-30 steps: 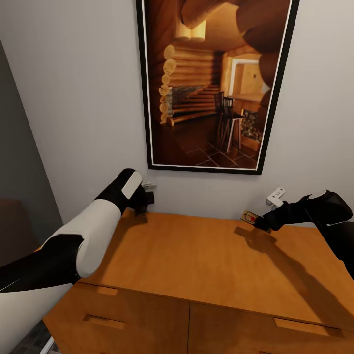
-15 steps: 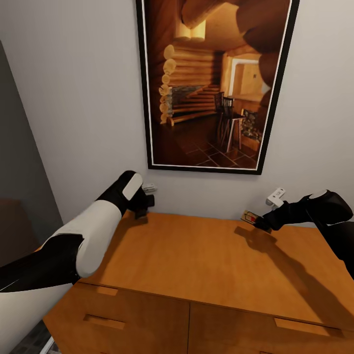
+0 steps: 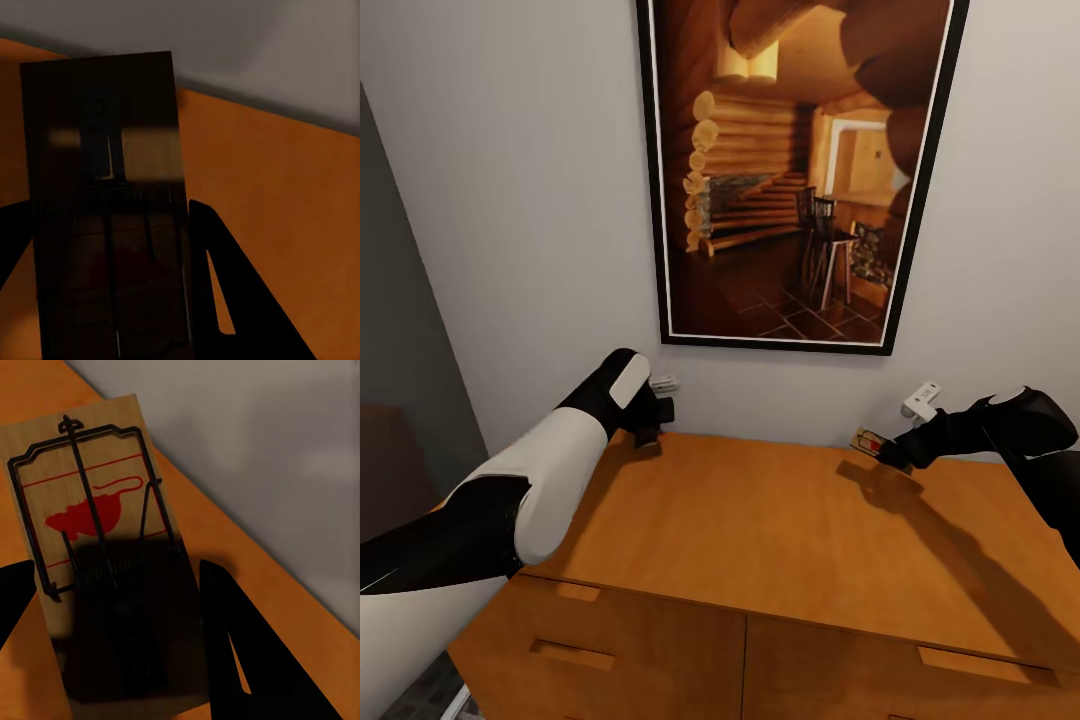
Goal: Take the four mousetraps from the cabinet in the bathroom and place them on the bathroom floor. Make sure all four end up on the same floor surface, and ensure that at least two of them are either under or directly next to the same bathroom sink.
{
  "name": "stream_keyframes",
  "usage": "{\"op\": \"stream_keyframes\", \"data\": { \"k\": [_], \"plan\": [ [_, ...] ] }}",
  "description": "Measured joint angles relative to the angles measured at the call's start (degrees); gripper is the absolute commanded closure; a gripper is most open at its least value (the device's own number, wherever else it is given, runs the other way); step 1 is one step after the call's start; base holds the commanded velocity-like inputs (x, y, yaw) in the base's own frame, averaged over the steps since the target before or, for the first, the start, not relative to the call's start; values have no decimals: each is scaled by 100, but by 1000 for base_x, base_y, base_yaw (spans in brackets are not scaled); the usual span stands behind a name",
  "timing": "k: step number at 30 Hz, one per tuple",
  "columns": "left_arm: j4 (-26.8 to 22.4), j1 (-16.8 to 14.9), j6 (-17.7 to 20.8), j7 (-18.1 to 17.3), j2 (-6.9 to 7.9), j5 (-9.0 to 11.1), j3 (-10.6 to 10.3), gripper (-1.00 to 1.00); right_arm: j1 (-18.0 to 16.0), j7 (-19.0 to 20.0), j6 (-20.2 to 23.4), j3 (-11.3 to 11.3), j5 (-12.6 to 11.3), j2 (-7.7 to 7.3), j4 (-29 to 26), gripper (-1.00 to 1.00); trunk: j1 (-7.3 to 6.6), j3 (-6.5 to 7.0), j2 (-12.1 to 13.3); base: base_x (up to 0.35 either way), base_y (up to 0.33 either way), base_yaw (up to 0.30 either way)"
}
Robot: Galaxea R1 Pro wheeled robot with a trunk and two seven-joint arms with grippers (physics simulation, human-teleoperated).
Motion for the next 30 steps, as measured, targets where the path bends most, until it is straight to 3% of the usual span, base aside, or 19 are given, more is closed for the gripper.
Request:
{"op": "stream_keyframes", "data": {
  "k": [30],
  "plan": [
    [-8,0,0,1,-1,-20,0,100,1,0,-1,0,8,0,0,100,1,0,0,-8,0,0]
  ]
}}
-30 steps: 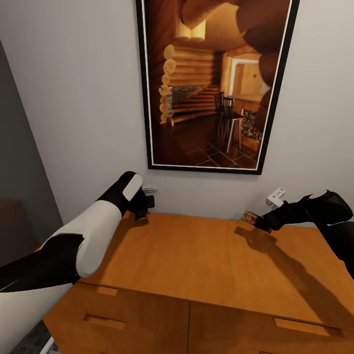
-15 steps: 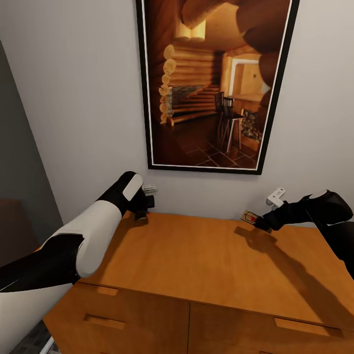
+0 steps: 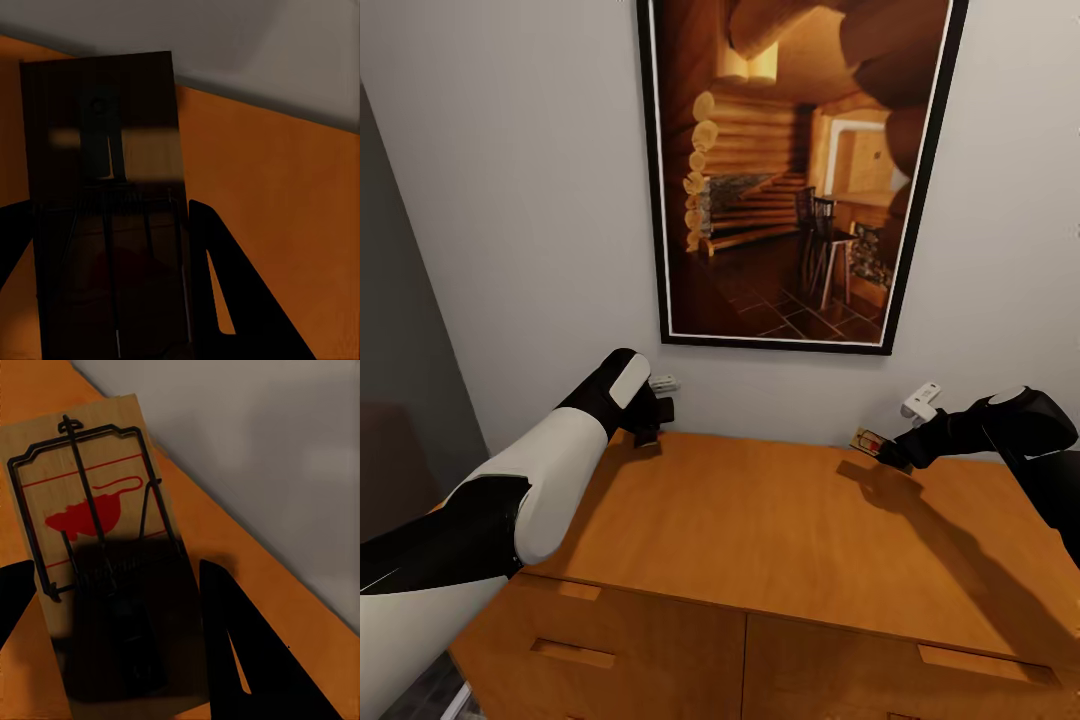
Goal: Take the four mousetraps from the cabinet in the bathroom and place them on the bathroom floor. Make sure all four end up on the same floor surface, and ensure that at least two of them are either under or directly next to the same bathroom sink.
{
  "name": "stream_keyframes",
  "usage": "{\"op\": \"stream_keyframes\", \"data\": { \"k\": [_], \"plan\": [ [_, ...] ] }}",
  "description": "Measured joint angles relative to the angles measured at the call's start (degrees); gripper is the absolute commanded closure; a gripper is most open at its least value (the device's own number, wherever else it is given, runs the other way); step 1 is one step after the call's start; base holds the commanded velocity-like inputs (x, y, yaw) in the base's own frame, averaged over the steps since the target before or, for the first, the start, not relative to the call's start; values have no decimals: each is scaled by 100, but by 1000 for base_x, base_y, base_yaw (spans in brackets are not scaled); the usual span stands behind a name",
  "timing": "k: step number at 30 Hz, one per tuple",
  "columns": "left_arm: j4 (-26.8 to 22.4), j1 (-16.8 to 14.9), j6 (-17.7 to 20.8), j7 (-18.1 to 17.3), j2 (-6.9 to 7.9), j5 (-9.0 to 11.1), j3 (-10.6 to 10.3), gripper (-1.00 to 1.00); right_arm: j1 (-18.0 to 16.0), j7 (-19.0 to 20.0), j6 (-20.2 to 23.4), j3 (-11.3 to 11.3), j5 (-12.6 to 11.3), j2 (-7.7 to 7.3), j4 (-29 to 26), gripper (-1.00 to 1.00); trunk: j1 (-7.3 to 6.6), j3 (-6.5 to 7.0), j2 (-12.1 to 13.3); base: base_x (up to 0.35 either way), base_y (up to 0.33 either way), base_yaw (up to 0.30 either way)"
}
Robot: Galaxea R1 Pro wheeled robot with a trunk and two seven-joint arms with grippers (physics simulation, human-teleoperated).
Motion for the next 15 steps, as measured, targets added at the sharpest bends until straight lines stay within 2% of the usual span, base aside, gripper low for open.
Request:
{"op": "stream_keyframes", "data": {
  "k": [5,15],
  "plan": [
    [2,0,0,-2,1,2,0,100,-1,-1,1,0,-5,0,0,100,2,0,0,-260,0,0],
    [7,0,0,5,1,3,0,100,-1,-2,1,0,-8,2,0,100,3,0,0,-335,0,0]
  ]
}}
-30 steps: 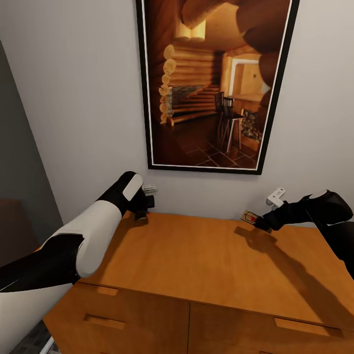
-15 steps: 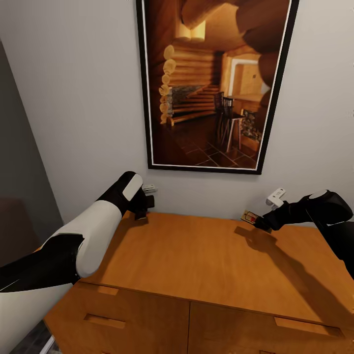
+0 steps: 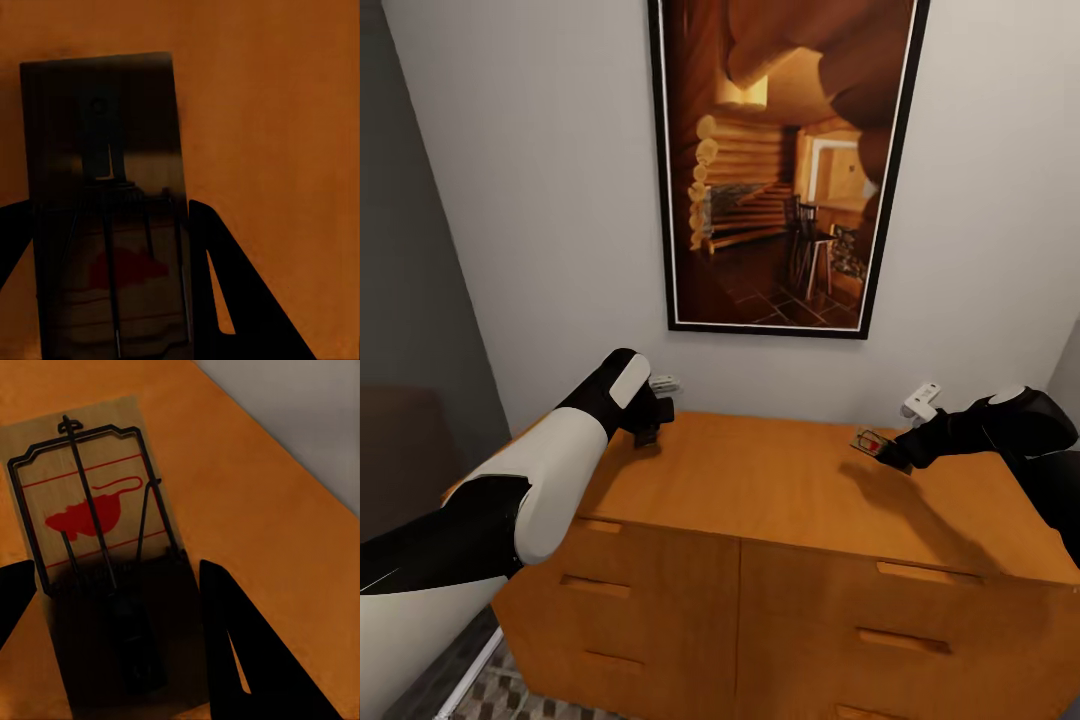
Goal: Take the four mousetraps from the cabinet in the bathroom and place them on the bathroom floor. Make sure all four end up on the same floor surface, and ensure that at least two of them are either under or directly next to the same bathroom sink.
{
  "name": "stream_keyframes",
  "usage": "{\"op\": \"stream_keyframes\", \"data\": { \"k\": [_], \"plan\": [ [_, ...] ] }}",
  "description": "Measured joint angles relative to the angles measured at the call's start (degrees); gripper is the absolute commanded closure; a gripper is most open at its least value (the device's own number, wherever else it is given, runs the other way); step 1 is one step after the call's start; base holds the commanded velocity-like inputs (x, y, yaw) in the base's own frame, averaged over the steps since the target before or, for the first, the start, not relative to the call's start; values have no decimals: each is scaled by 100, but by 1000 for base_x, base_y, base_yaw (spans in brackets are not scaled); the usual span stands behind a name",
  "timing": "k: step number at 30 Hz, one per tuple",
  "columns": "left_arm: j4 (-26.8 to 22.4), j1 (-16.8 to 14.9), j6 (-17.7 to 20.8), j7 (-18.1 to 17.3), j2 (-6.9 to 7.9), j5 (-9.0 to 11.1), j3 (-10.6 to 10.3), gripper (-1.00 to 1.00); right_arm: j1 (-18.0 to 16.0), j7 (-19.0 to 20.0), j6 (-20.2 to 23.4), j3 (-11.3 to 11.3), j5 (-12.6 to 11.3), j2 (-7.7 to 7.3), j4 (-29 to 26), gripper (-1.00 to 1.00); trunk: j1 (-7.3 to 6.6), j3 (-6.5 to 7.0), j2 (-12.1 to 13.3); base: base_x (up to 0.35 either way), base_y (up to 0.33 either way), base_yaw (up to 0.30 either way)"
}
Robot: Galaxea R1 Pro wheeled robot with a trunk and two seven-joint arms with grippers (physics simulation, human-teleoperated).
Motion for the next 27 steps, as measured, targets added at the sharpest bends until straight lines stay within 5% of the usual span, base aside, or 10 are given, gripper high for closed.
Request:
{"op": "stream_keyframes", "data": {
  "k": [8,19,27],
  "plan": [
    [-5,0,0,0,0,-3,0,100,0,-4,-1,0,-12,2,0,100,-2,0,0,-283,0,0],
    [-3,0,0,0,0,-9,0,100,0,-18,0,-7,-38,12,2,100,-4,0,0,-38,0,0],
    [-6,0,0,-14,0,-2,0,100,0,-68,-1,-563,-43,27,8,100,-4,0,0,0,0,0]
  ]
}}
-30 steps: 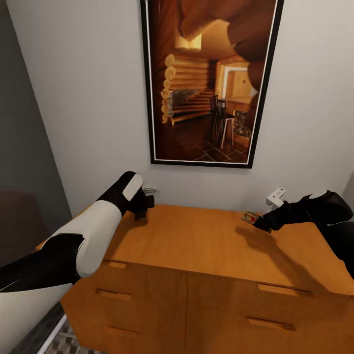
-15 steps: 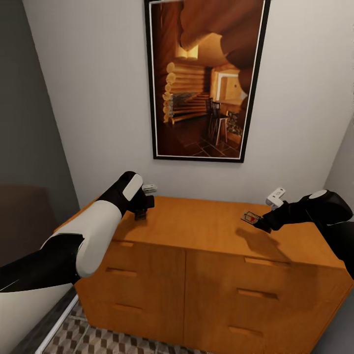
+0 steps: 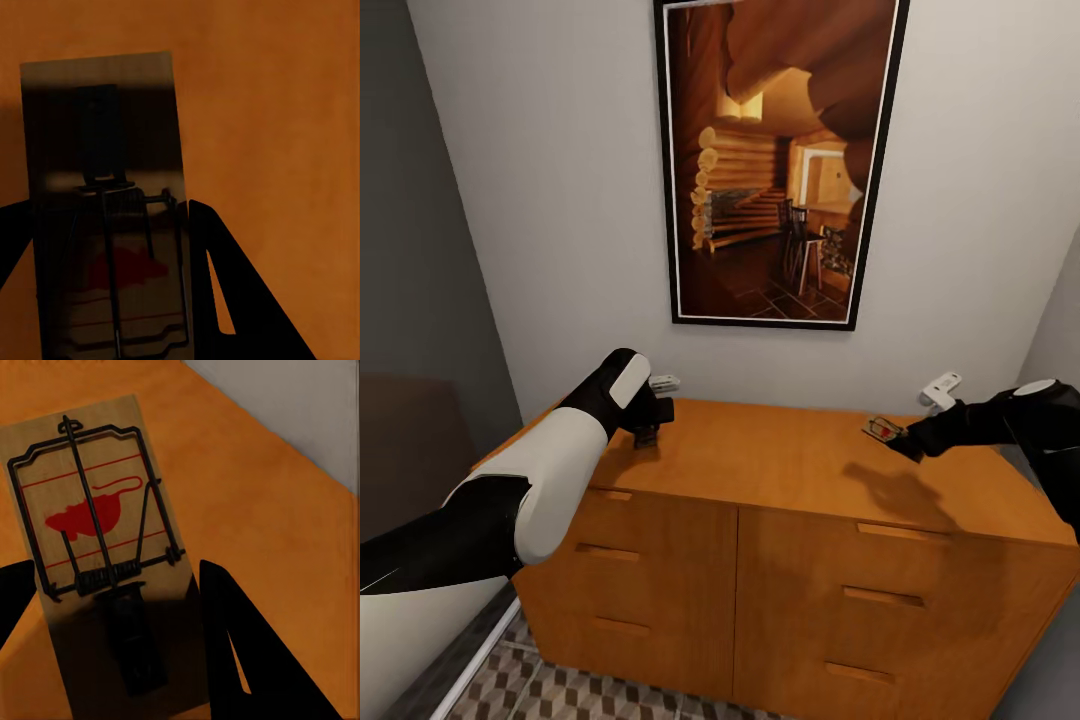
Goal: Take the four mousetraps from the cabinet in the bathroom and place them on the bathroom floor. Make sure all four end up on the same floor surface, and ensure that at least two of them are either under or directly next to the same bathroom sink.
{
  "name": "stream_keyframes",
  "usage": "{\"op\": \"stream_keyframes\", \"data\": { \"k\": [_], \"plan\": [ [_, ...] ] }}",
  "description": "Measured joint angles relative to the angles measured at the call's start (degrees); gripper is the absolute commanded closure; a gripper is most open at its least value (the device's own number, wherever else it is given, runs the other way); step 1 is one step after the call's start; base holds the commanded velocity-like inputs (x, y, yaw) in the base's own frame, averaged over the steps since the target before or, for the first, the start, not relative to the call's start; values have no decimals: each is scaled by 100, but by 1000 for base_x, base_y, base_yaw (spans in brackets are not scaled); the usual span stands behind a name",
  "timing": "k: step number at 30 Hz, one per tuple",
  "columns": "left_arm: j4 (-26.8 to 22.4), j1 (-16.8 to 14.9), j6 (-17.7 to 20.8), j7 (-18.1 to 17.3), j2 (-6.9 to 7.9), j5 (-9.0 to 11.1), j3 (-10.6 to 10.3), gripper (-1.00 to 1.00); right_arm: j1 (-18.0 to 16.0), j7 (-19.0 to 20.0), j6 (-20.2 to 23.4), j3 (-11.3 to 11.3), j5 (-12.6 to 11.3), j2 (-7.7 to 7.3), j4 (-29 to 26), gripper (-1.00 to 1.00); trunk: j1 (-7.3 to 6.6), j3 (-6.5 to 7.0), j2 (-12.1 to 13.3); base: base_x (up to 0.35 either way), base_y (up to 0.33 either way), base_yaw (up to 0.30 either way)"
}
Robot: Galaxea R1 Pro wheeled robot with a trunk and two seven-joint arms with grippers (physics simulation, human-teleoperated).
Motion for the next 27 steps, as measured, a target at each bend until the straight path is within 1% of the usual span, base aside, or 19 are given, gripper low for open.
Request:
{"op": "stream_keyframes", "data": {
  "k": [4,11,14,17,20,25,27],
  "plan": [
    [2,0,0,-23,0,2,3,100,0,-15,1,-93,0,-2,0,100,0,0,0,0,0,0],
    [2,0,0,-37,0,2,2,100,0,-47,2,-111,-1,41,21,100,0,0,0,0,0,0],
    [1,0,0,-39,0,2,0,100,0,-164,4,-109,7,64,26,100,0,0,0,0,0,0],
    [0,0,0,-39,0,1,0,100,0,-186,5,-112,10,65,26,100,0,0,0,-11,0,0],
    [4,0,0,-39,0,2,0,100,0,-191,4,-112,9,67,26,100,2,0,0,-151,0,0],
    [7,0,0,-39,0,2,0,100,0,-302,5,-112,17,75,26,100,3,0,0,-292,0,0],
    [8,0,0,-39,0,2,0,100,0,-553,6,-115,18,88,26,100,4,0,0,-340,0,0]
  ]
}}
